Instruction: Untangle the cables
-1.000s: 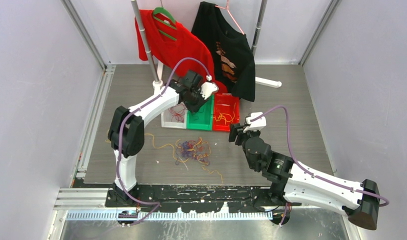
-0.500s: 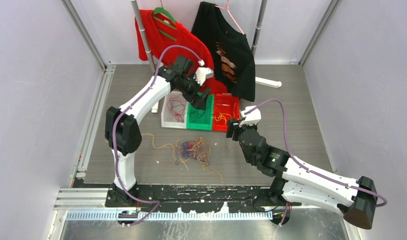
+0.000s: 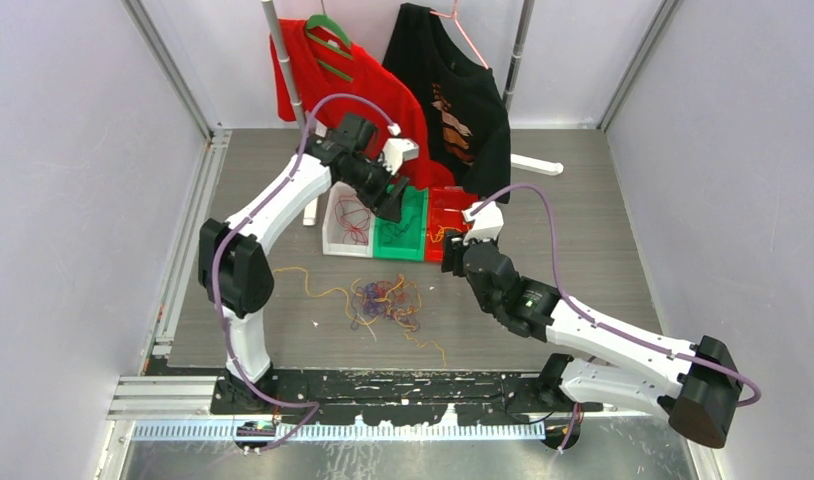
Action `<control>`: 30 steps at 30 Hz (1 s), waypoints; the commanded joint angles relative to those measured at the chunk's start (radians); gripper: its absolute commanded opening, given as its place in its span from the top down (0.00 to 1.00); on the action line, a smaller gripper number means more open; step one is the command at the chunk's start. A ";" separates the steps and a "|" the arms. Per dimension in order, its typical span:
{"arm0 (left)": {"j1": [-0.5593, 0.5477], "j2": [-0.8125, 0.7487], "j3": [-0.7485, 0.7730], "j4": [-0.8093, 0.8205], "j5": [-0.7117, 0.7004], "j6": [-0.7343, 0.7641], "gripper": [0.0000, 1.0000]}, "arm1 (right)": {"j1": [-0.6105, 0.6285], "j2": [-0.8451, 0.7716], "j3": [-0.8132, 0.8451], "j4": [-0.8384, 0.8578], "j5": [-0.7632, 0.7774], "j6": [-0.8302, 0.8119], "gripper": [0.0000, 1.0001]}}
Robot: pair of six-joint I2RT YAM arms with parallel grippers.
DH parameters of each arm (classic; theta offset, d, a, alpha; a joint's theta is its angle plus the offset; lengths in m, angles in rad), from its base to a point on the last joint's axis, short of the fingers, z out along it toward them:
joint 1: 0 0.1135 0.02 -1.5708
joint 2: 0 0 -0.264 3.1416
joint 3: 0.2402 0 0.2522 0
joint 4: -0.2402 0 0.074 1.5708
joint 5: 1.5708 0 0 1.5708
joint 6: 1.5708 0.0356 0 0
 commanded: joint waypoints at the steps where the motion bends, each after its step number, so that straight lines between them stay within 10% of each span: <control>1: -0.029 0.057 0.043 0.028 0.034 -0.020 0.43 | -0.004 -0.042 0.024 0.015 -0.015 0.047 0.40; 9: -0.027 0.077 -0.100 0.289 -0.072 0.025 0.87 | -0.006 -0.128 0.001 -0.067 0.003 0.072 0.45; 19: -0.033 0.182 -0.074 0.305 -0.127 0.044 0.92 | -0.007 -0.148 0.010 -0.138 -0.039 0.067 0.49; 30: -0.033 0.001 0.106 -0.057 0.123 -0.021 0.11 | -0.007 -0.062 0.003 -0.133 -0.250 0.092 0.34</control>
